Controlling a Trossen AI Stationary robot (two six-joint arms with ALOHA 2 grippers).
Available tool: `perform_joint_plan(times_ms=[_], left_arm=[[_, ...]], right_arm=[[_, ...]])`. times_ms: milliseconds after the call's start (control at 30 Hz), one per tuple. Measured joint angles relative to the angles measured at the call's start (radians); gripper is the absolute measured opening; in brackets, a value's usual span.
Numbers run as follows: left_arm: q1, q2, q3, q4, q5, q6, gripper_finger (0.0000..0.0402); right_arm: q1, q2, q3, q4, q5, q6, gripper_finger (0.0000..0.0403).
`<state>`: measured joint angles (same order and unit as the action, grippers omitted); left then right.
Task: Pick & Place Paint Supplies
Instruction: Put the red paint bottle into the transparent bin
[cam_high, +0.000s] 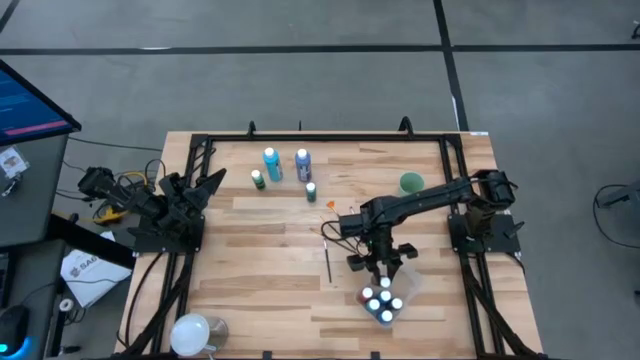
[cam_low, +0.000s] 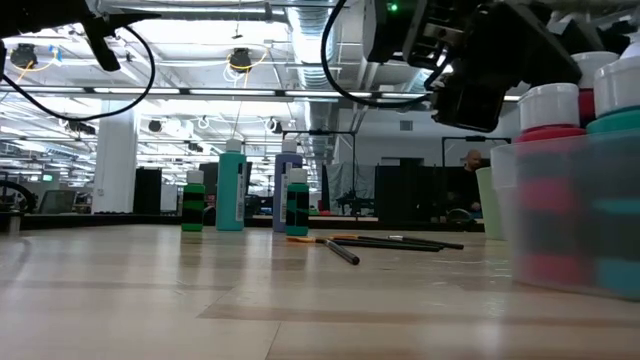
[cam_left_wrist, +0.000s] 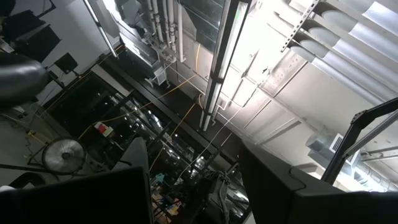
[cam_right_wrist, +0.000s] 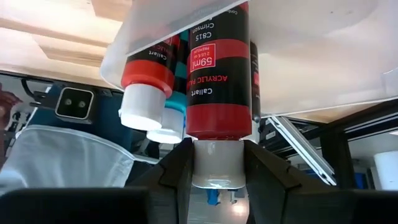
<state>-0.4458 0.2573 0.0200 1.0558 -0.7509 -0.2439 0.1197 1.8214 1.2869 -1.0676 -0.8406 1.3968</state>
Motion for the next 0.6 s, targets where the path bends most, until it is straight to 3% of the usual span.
perform_joint_plan(times_ms=[333, 600], left_arm=[[0.000, 0.000, 0.000, 0.000, 0.000, 0.000, 0.0132], [0.000, 0.017, 0.000, 0.002, -0.001, 0.000, 0.0132]], right_arm=[[-0.018, 0.039, -0.005, -0.001, 0.007, -0.005, 0.0112], [-0.001, 0.135, 0.017, 0.067, -0.096, -0.053, 0.0112]])
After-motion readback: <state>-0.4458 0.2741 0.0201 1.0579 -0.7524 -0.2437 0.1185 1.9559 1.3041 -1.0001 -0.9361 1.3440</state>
